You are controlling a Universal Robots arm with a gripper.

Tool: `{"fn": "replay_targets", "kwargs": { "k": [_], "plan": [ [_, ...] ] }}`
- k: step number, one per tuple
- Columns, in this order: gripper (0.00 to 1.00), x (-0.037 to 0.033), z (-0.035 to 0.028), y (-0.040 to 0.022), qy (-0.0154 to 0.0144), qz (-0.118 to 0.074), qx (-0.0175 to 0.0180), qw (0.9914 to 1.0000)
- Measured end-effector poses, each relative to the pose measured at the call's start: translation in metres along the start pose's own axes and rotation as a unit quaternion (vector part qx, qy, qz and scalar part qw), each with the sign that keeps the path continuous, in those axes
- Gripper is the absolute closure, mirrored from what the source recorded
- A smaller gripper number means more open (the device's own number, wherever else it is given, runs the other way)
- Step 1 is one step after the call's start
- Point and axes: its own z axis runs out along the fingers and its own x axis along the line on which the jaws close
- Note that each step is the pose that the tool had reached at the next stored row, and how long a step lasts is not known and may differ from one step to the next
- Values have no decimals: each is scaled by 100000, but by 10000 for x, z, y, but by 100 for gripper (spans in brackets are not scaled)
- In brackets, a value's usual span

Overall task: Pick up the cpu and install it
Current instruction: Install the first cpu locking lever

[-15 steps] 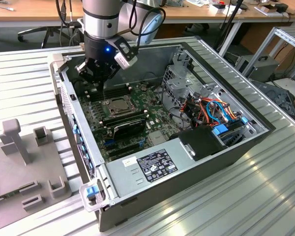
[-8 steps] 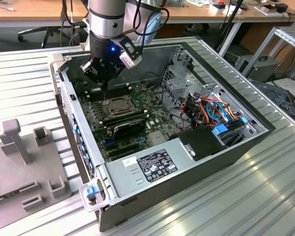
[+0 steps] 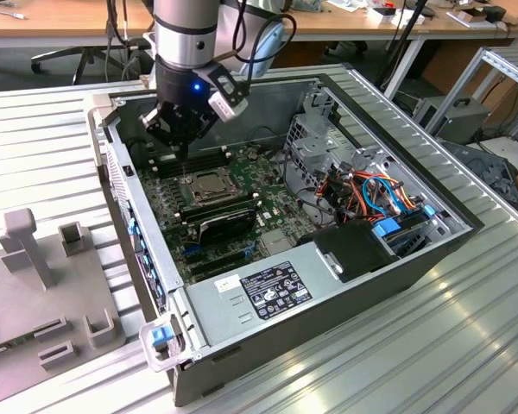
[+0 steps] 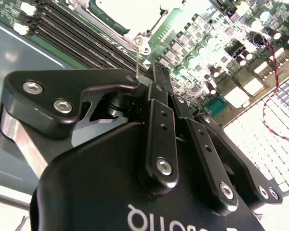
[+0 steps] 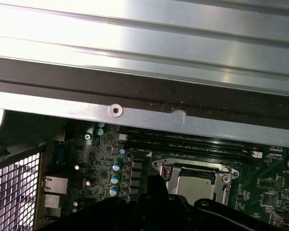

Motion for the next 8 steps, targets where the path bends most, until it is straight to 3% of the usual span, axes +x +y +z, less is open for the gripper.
{"fn": "replay_targets", "kwargs": {
  "k": [4,8],
  "plan": [
    [89,41,1,2,-8,8,-18,100000],
    [89,32,0,73,-7,7,-24,100000]
  ]
}}
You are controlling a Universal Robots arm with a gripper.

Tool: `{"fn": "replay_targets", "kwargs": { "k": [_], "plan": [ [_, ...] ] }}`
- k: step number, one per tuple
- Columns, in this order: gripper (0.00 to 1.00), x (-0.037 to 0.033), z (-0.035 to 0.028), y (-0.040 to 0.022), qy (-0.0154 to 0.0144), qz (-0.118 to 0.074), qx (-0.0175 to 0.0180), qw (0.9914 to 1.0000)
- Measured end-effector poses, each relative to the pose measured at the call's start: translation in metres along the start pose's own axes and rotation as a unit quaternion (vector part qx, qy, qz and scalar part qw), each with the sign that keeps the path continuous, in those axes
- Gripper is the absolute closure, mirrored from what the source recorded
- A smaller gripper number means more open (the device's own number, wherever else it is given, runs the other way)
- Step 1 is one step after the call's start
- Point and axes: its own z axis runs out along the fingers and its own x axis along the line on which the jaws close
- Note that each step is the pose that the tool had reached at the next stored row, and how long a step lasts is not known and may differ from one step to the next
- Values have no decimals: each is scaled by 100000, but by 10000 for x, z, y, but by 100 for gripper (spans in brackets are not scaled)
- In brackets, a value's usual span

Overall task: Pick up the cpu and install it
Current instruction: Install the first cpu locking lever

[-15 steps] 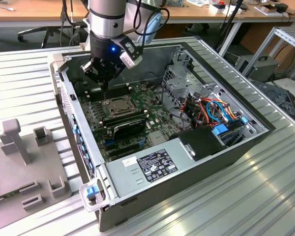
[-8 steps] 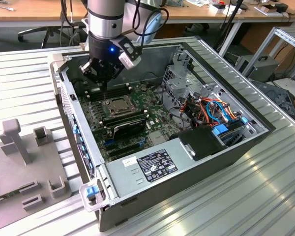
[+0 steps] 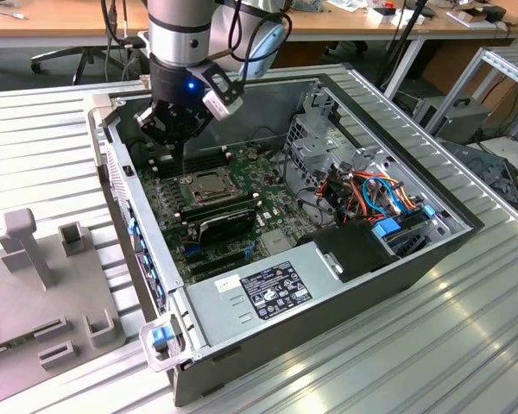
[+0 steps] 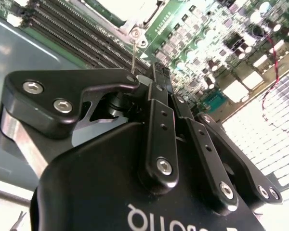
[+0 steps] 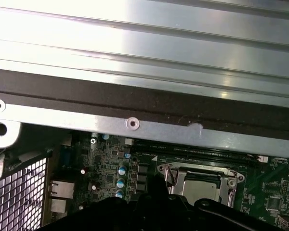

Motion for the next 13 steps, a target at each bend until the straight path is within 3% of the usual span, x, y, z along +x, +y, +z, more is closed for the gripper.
{"fn": "replay_targets", "kwargs": {
  "k": [5,13],
  "plan": [
    [89,-31,6,0,6,1,-5,100000],
    [89,-193,24,-20,44,4,-12,100000]
  ]
}}
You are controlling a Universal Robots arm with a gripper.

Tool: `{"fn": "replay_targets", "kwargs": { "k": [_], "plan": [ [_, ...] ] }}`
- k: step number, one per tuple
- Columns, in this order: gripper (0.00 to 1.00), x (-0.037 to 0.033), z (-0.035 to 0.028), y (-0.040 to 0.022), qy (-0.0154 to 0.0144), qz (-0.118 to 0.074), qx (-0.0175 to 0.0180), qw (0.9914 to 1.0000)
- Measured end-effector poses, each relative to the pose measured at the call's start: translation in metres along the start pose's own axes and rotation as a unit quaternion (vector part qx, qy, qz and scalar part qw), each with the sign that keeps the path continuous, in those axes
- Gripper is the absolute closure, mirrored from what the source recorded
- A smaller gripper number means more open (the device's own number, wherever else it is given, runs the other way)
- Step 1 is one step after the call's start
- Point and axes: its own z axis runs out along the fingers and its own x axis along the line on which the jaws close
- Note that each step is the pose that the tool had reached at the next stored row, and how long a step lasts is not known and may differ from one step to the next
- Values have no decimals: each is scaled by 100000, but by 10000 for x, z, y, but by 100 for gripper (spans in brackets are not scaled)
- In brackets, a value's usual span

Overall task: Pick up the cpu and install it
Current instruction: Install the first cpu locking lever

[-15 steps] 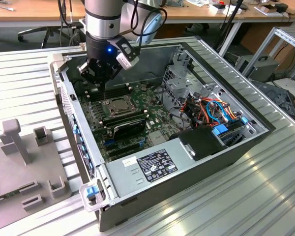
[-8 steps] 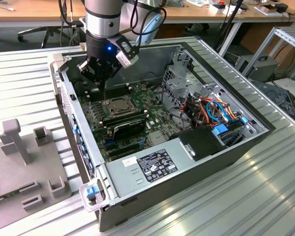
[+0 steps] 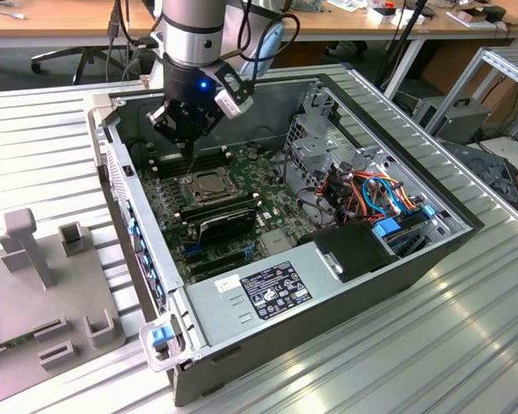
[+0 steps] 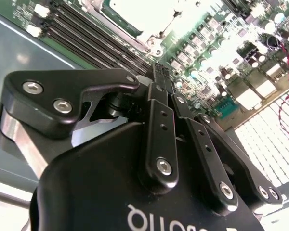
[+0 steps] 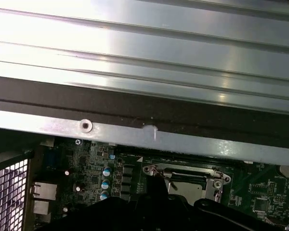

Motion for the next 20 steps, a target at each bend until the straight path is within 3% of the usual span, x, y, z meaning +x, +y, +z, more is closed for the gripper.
{"fn": "replay_targets", "kwargs": {
  "k": [6,14,20],
  "plan": [
    [89,-91,20,-10,40,-5,-6,100000],
    [89,-285,36,-15,84,-2,-15,100000],
    [89,-302,93,-16,93,-7,-10,100000]
  ]
}}
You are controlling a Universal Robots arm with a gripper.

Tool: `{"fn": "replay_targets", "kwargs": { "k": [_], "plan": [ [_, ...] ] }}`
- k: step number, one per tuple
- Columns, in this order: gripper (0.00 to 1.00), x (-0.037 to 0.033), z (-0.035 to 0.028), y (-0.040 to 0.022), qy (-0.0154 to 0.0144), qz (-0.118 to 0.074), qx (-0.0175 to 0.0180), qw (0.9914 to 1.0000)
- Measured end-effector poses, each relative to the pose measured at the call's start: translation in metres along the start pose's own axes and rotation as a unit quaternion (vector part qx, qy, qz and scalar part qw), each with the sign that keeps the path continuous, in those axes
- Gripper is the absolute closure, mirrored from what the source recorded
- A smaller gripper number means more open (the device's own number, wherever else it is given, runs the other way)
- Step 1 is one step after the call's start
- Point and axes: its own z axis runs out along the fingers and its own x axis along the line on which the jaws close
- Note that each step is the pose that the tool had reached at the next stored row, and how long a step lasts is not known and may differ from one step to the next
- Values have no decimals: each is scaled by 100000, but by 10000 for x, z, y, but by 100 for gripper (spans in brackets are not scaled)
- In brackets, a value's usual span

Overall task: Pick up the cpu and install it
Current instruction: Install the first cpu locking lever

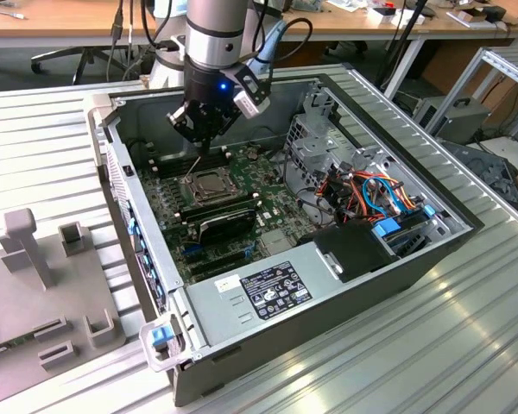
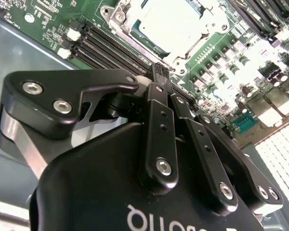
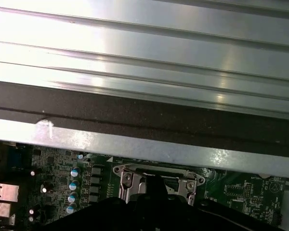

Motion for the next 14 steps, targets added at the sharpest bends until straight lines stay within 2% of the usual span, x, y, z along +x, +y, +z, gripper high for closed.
{"fn": "replay_targets", "kwargs": {
  "k": [8,14],
  "plan": [
    [89,-25,87,0,0,2,2,100000],
    [89,-38,115,27,-5,10,-90,100000]
  ]
}}
